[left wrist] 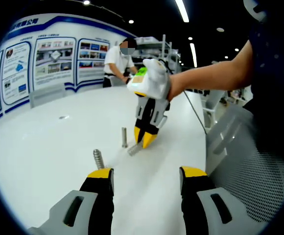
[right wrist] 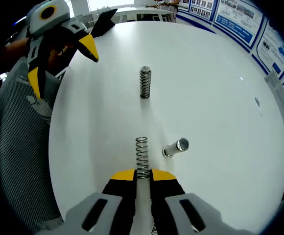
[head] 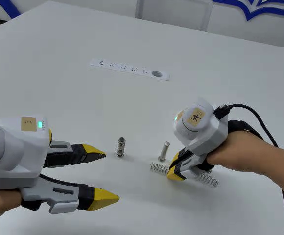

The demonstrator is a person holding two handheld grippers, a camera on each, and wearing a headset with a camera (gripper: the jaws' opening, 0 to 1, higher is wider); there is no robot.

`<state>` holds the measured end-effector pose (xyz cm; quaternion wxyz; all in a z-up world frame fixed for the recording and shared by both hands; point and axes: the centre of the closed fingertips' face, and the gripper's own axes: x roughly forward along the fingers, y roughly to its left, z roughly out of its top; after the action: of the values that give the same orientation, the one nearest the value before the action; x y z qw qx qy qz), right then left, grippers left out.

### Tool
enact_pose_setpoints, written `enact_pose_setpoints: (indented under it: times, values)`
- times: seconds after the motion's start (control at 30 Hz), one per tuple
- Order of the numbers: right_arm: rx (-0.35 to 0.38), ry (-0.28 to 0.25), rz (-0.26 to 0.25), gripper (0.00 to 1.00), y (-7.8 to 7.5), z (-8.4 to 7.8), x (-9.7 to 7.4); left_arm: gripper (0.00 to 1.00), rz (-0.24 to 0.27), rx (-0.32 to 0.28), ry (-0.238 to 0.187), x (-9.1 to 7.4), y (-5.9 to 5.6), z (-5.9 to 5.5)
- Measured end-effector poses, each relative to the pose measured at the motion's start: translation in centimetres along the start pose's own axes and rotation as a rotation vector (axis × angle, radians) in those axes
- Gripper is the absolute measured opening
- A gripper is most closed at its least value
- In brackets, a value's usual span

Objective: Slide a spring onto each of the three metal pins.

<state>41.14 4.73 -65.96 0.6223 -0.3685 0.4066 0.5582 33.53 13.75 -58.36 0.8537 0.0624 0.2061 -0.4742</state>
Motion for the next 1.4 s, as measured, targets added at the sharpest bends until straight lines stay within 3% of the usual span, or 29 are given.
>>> enact_pose_setpoints:
  times: [0.37,0.7,1.2,1.4]
  values:
    - [-0.092,-0.062,0.075,0.11,4.5,2.8,-2.6,0.49,-0.060,0.038,0.021,1.6,-0.6,0.3]
    - [-0.187,-0.105,0.104,0.11,7.1,5.7,-3.9,0.41,-0.081,0.074,0.021,2.0,-0.9,0.6]
    - [-0.277,-0.112,0.119,0.11,8.4,7.2,-4.5,0.15,-0.134,0.126,0.002,2.1,-2.1,0.9]
    - [-0.296,-0.103,0.124,0.11,8.6,7.1,-4.4,0.13,-0.140,0.126,0.001,2.1,-2.3,1.0]
